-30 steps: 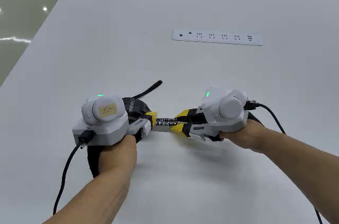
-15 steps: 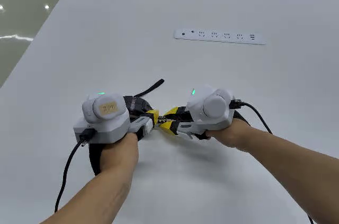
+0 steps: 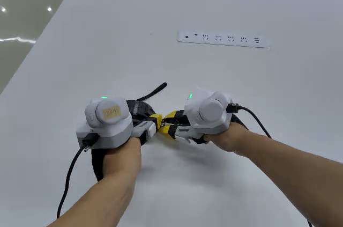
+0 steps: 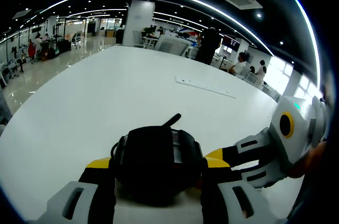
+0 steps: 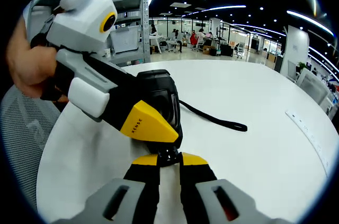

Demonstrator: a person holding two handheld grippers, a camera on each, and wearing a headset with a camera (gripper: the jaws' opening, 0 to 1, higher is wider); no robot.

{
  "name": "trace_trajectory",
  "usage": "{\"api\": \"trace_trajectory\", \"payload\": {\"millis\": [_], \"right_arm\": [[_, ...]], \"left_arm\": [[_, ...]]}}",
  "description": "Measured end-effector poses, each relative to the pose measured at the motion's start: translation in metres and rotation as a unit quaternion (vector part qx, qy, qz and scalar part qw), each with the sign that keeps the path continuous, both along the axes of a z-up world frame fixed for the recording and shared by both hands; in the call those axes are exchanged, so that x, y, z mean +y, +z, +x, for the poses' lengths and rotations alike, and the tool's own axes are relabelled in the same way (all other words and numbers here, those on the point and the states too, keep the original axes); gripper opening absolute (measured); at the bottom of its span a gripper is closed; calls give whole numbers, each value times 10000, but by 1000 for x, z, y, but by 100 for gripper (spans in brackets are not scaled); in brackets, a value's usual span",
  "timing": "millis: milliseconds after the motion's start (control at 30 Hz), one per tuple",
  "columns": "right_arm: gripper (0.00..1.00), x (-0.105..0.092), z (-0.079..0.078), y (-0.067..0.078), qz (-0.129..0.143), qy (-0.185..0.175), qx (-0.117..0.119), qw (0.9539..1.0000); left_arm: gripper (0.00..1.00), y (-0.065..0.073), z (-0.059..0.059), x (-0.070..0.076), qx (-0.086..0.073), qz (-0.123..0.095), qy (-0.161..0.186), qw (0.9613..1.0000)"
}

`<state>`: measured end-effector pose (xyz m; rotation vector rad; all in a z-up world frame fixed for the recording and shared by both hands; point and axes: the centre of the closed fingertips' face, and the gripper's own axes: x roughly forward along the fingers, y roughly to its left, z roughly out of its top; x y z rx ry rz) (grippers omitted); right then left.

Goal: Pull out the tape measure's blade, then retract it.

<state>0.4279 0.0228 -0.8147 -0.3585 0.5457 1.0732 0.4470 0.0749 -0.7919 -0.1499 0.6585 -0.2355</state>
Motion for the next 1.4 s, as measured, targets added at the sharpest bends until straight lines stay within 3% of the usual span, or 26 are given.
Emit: {"api": "trace_trajectory", "payload": {"millis": [467, 1000, 1300, 1400], "right_arm": [[13, 0, -1, -4, -164, 97, -215, 9996], [14, -1, 0, -3, -127, 10, -178, 9998], [21, -10, -2, -1, -132, -76, -151, 9998], [24, -15, -4, 1, -68, -157, -121, 9998]], "left_arm": [[62, -1, -2, -2, -60, 25, -56, 10000], [63, 0, 0, -2, -84, 22, -95, 9999], [64, 1, 0, -3, -54, 55, -131, 9999], [66, 1, -2, -5, -65, 84, -305, 9995]]}}
